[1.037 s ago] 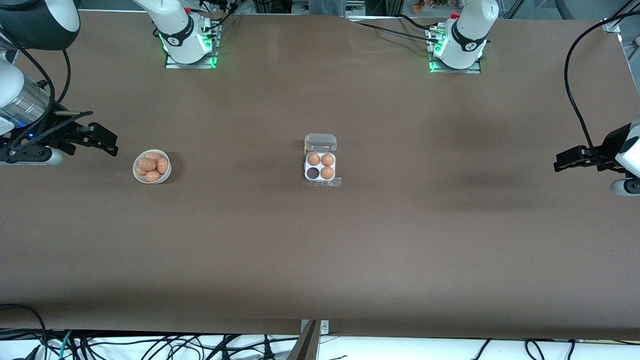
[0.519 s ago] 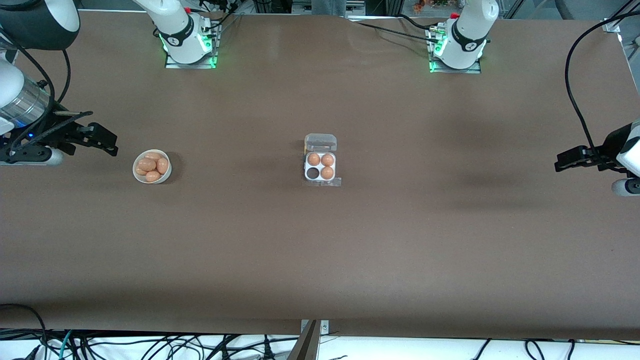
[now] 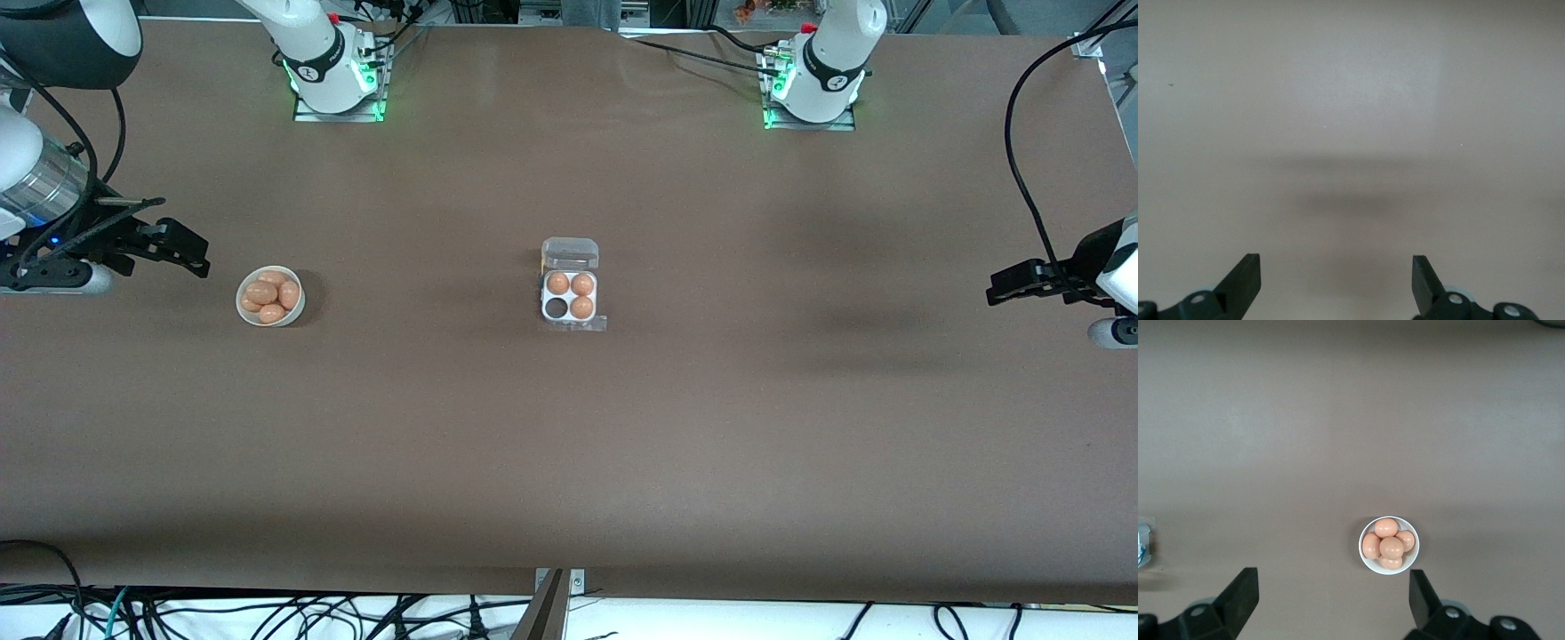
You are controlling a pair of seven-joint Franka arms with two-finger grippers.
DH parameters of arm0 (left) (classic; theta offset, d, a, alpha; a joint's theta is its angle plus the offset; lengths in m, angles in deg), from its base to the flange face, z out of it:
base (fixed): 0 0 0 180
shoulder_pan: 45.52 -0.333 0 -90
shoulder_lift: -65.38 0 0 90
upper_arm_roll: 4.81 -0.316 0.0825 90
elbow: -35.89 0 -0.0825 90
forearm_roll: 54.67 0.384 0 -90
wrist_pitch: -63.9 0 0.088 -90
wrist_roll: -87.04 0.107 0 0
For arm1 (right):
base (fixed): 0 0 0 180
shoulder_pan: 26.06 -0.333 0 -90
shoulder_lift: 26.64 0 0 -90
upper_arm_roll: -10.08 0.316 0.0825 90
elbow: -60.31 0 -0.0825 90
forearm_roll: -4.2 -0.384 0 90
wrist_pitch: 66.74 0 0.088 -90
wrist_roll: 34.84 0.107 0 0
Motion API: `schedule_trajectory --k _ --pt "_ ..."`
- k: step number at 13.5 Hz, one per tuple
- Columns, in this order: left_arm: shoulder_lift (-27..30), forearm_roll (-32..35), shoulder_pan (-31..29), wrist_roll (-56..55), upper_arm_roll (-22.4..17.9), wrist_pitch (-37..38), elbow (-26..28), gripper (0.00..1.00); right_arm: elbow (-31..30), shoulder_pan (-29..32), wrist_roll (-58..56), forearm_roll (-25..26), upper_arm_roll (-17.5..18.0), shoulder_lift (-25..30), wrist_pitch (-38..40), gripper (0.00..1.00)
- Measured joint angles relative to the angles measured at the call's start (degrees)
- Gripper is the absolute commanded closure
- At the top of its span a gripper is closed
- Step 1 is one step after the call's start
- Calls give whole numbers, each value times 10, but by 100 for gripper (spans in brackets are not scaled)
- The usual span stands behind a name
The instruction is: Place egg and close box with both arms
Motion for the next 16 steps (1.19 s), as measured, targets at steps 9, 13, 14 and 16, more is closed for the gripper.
schedule_trajectory --k 9,13,14,16 --pt "0 0 0 0 0 0 0 0 0 0 0 0 1 0 0 0" --pt "0 0 0 0 0 1 0 0 0 0 0 0 1 0 0 0" --pt "0 0 0 0 0 1 0 0 0 0 0 0 1 -1 1 0" --pt "0 0 0 0 0 1 0 0 -1 0 -1 0 1 -9 1 0"
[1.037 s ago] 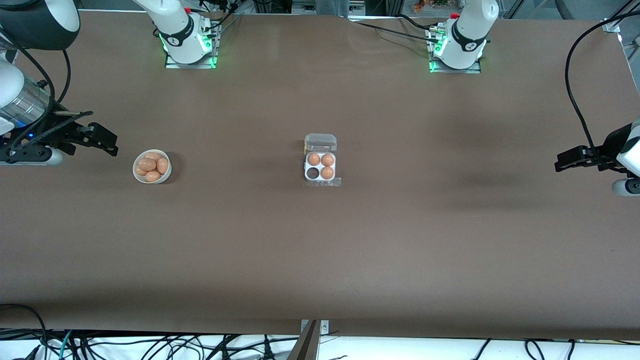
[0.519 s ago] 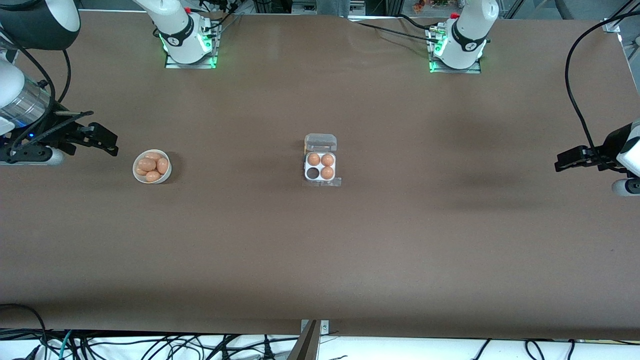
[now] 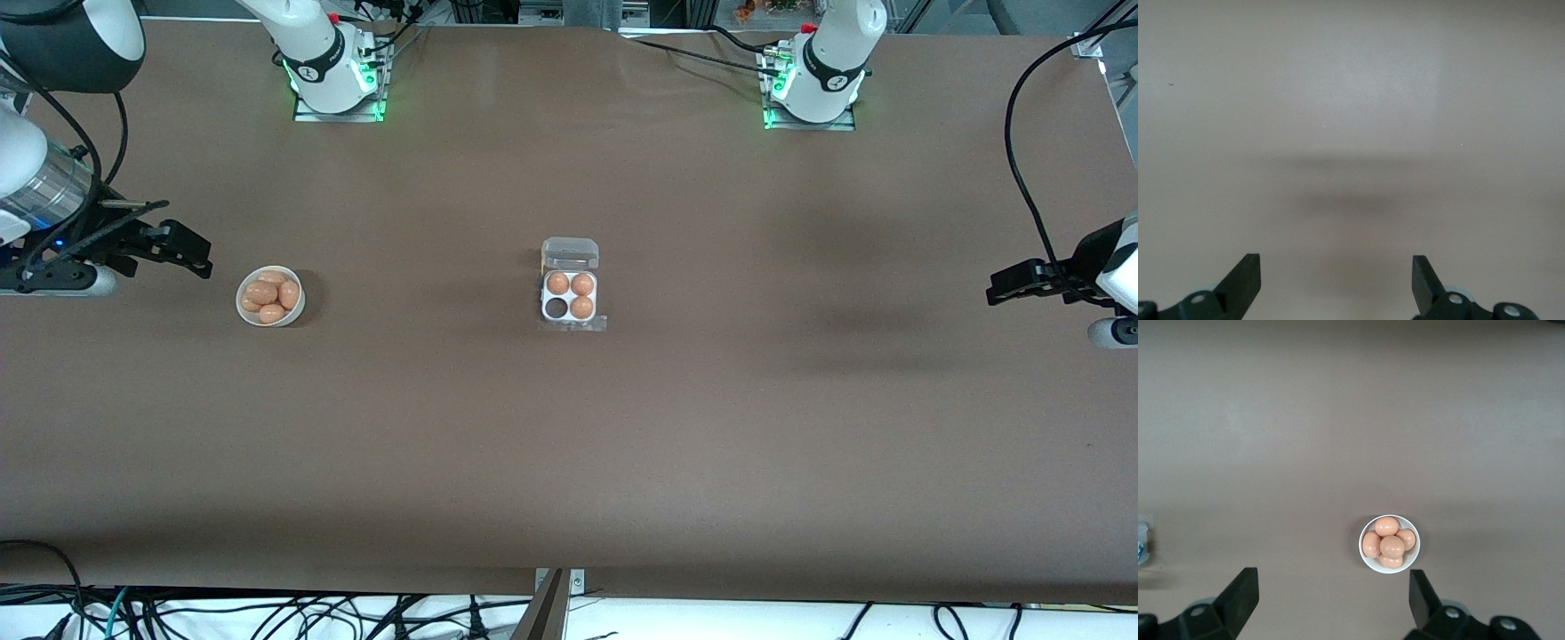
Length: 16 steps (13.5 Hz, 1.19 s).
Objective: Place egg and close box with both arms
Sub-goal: 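Move the right gripper over the white egg bowl and lower it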
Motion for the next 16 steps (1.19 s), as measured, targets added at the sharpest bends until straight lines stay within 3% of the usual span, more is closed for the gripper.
schedule_trajectory --k 6,14,16 --pt "0 0 0 0 0 0 0 0 -31 20 0 5 -7 -60 -16 0" --pt "-1 0 -3 0 -1 0 0 0 -271 26 -7 3 -39 -29 -247 0" --pt "-1 0 -3 0 -1 0 0 0 -309 26 -31 -7 -50 -27 -273 0"
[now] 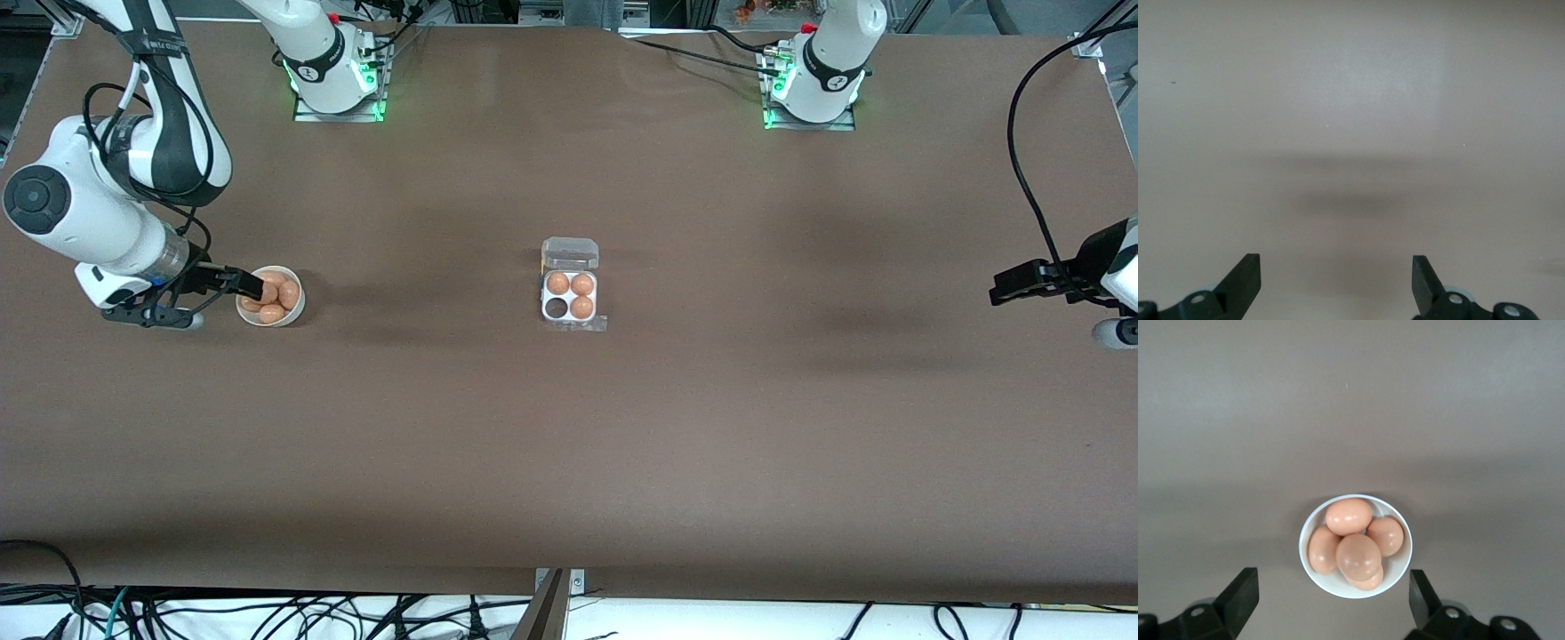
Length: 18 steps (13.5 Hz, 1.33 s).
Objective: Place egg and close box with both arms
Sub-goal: 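Move the right gripper over the white egg bowl and lower it, then close the right gripper on one brown egg in the bowl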
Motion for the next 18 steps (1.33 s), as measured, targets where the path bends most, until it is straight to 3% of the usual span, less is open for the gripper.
schedule_trajectory --k 4,11,18 --pt "0 0 0 0 0 0 0 0 -17 1 -56 -32 -19 -19 -12 0" --pt "0 0 0 0 0 0 0 0 -17 7 -96 -42 -19 -66 -22 0" --pt "0 0 0 0 0 0 0 0 -10 7 -101 -51 -18 -82 -24 8"
